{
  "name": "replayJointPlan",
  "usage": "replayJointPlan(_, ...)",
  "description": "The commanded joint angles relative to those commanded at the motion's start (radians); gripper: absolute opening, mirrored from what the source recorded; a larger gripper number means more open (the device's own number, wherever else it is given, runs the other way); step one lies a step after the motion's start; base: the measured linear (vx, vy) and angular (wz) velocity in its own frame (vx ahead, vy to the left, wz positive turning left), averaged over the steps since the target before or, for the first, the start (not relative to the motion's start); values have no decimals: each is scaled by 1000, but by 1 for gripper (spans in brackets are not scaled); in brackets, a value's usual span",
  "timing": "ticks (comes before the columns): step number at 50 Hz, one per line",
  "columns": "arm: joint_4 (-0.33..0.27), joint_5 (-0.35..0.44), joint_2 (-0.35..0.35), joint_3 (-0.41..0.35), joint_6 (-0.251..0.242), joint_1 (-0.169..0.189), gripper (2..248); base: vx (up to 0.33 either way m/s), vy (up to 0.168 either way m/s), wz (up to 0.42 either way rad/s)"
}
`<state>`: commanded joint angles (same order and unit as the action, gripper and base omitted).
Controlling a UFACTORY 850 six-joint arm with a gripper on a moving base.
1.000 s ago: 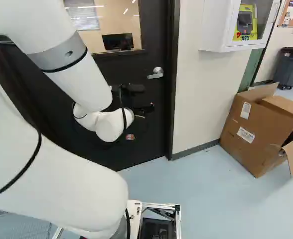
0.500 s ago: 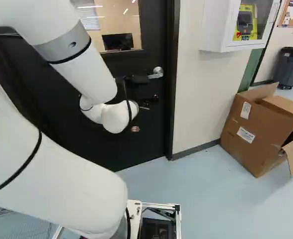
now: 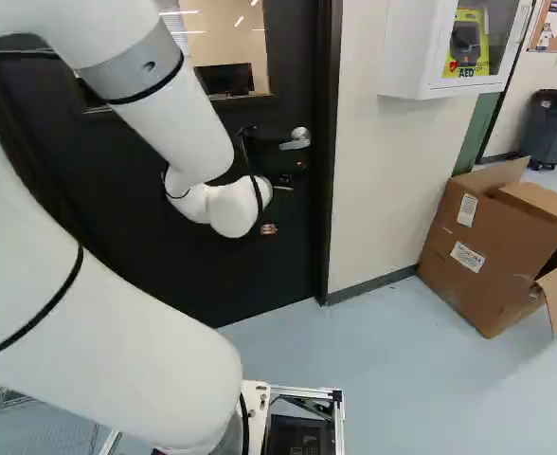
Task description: Open the door and move inside
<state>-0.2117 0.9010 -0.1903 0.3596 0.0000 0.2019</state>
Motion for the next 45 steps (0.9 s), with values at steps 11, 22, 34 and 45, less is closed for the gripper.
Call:
replayJointPlan(11, -81, 30, 12, 37, 0, 27, 247, 0, 0, 0)
replayJointPlan(22, -166, 60, 28, 77, 0, 52, 247, 0, 0, 0)
replayJointPlan(34, -269, 84, 50, 126, 0, 78, 247, 0, 0, 0)
replayJointPlan(45, -357, 104, 73, 173, 0, 101, 247, 0, 0, 0)
